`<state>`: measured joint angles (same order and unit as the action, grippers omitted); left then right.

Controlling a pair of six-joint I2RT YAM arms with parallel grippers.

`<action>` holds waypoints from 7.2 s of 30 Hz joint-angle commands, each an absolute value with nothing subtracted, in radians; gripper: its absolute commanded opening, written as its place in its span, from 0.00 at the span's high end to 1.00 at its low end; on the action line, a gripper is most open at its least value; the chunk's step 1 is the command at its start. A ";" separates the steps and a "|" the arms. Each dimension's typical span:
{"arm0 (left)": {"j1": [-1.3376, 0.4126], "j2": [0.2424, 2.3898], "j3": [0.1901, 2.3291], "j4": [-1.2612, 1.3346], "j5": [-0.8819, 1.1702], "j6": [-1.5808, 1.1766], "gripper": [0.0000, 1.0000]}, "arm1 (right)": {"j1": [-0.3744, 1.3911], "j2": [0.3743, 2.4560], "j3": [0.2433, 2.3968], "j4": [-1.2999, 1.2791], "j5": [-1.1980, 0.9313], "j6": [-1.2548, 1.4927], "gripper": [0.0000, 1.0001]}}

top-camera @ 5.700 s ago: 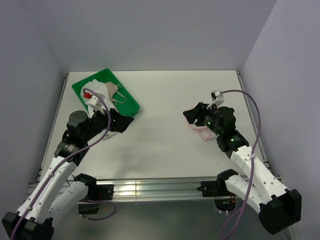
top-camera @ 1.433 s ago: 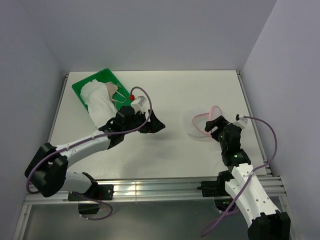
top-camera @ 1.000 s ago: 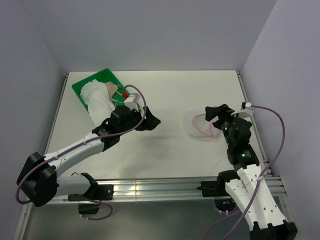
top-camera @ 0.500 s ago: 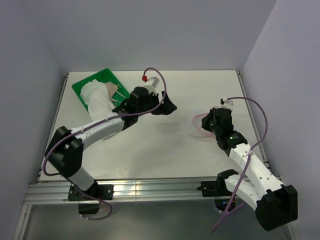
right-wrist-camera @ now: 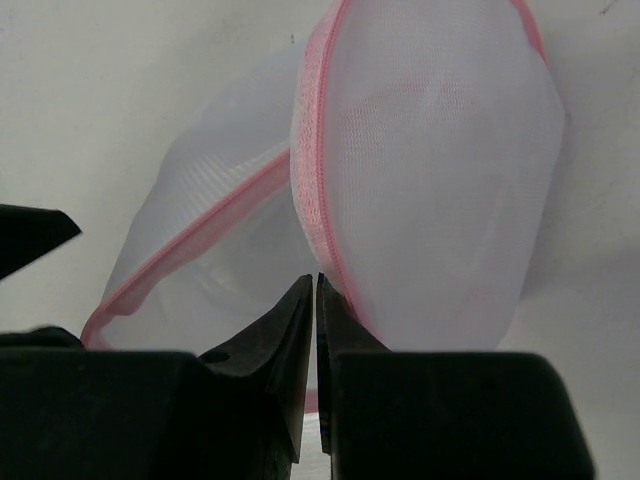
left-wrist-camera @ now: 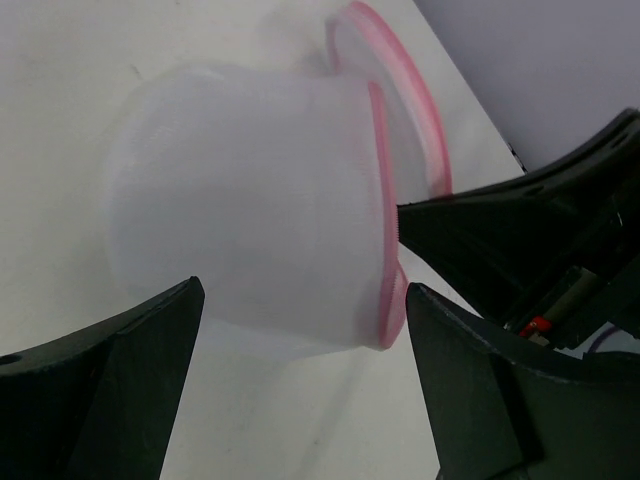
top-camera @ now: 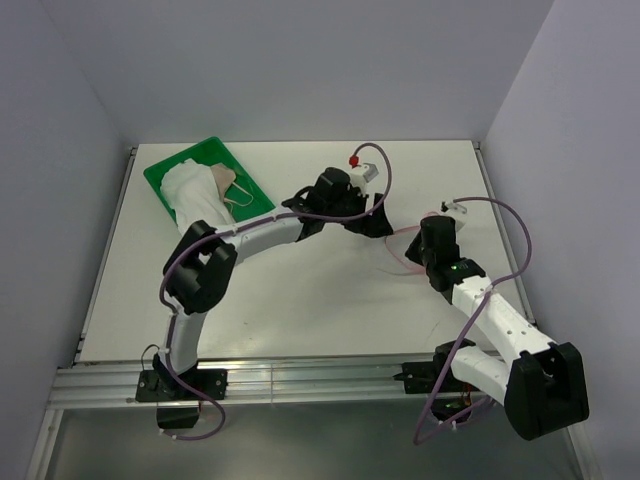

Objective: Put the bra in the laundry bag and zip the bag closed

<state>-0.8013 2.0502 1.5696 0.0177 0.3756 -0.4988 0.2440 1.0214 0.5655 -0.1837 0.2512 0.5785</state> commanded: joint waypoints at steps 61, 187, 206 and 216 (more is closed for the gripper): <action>-0.194 1.302 0.888 -0.067 -0.370 -0.663 0.23 | 0.564 0.997 0.560 0.146 -0.064 0.515 0.44; -0.666 1.373 0.721 0.175 -0.261 -0.655 0.25 | 0.857 1.517 0.730 -0.028 0.080 0.497 0.32; -0.620 1.446 0.693 0.299 -0.109 -0.637 0.20 | 0.884 1.293 0.523 -0.182 -0.031 0.524 1.00; -0.585 1.661 0.791 0.448 -0.003 -0.736 0.19 | 0.885 1.216 0.549 -0.180 -0.011 0.509 0.42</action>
<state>-0.6102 1.6302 0.7383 0.3176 -0.0528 -0.6777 0.8795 1.2530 0.5152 -0.1867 -0.0128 0.5179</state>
